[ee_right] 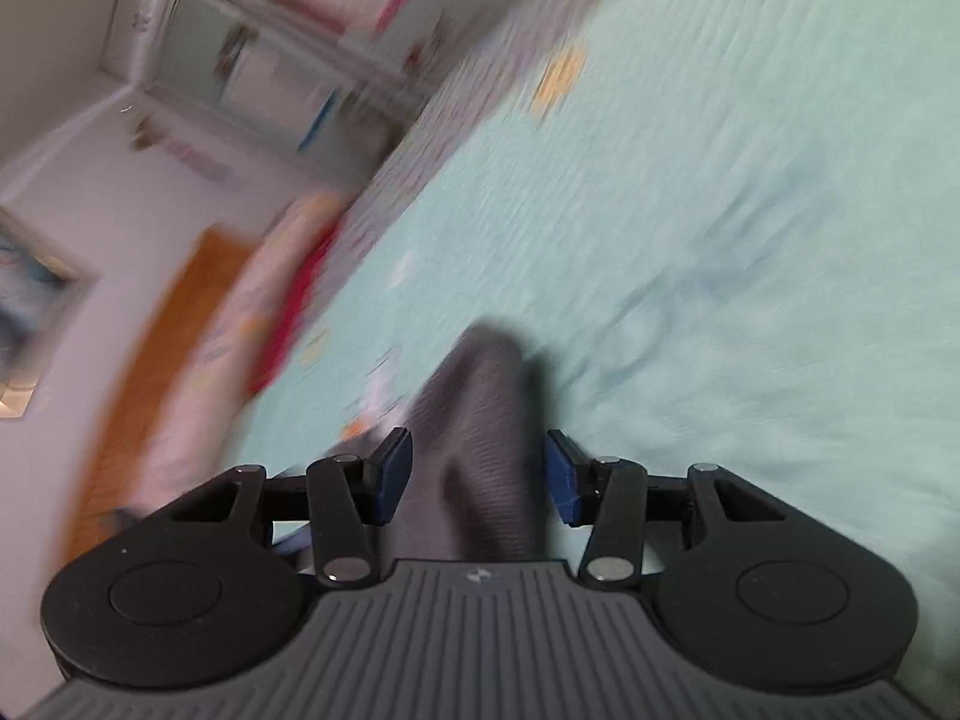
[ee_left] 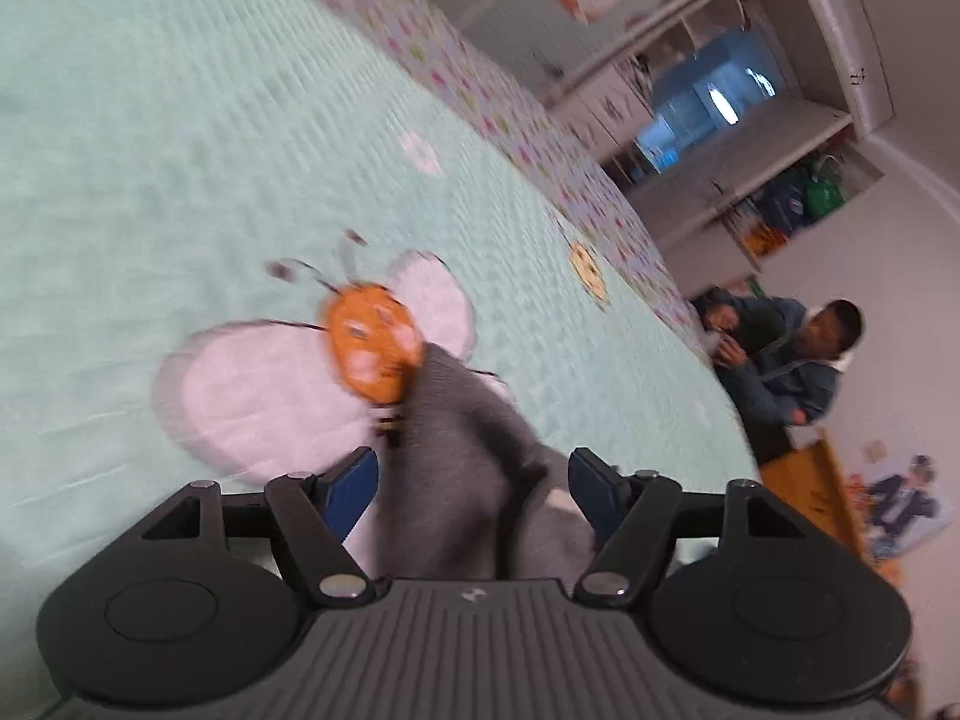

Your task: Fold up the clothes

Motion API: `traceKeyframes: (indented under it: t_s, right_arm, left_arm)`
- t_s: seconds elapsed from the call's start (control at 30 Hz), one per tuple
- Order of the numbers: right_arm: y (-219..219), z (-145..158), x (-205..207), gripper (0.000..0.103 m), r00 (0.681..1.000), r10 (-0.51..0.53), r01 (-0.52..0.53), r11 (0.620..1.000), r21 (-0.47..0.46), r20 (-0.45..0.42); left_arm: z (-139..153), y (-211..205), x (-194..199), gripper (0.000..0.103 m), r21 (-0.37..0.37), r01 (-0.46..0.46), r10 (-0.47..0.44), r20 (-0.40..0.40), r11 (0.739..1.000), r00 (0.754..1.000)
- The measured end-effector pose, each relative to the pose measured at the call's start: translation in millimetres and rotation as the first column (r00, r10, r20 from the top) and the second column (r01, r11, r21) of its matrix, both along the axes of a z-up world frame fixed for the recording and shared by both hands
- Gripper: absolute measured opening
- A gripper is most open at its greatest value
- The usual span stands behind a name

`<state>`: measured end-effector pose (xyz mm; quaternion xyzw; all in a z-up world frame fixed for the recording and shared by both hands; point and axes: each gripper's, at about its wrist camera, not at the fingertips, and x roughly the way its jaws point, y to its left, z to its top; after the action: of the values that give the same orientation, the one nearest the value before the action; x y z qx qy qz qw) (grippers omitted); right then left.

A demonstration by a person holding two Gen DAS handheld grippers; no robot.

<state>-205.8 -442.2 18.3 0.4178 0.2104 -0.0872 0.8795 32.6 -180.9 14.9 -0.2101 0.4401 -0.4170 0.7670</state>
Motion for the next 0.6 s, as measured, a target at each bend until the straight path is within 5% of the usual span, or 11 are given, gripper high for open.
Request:
traceKeyframes:
  t_s: [0.07,0.1,0.13,0.23,0.33,0.53,0.6]
  right_arm:
    - [24.9,15.8,-27.7,0.045,1.0,0.006,-0.003,0.995,-0.098,0.029]
    - [38.6,21.8,-40.3,0.029,0.996,0.058,-0.051,0.993,-0.107,0.064]
    - [51.3,26.1,-49.3,0.014,0.989,0.121,-0.113,0.989,-0.096,0.085]
    - [92.6,32.6,-56.3,0.0,0.949,0.296,-0.292,0.955,-0.057,0.107]
    - [115.0,28.9,-48.2,0.0,0.92,0.385,-0.384,0.923,-0.027,0.076]
    - [118.7,12.2,-37.6,0.0,0.864,0.5,-0.504,0.859,0.093,0.068]
    - [120.7,0.9,-30.8,0.0,0.823,0.568,-0.562,0.818,0.124,-0.015]
  left_arm:
    - [15.6,18.8,-25.4,0.058,-0.031,0.047,-0.045,0.058,0.998,0.997]
    - [23.4,27.3,-38.9,0.055,-0.05,0.079,-0.075,0.081,0.996,0.994]
    - [30.5,31.0,-55.6,0.05,-0.091,0.146,-0.139,0.075,0.985,0.987]
    - [40.1,29.0,-100.7,0.031,-0.125,0.33,-0.323,0.067,0.936,0.944]
    - [31.0,20.3,-121.3,0.018,-0.068,0.421,-0.419,0.043,0.904,0.907]
    - [0.2,11.7,-104.6,0.013,-0.03,0.464,-0.465,-0.061,0.885,0.883]
    - [-12.9,0.7,-103.8,0.004,0.093,0.499,-0.494,-0.068,0.862,0.867]
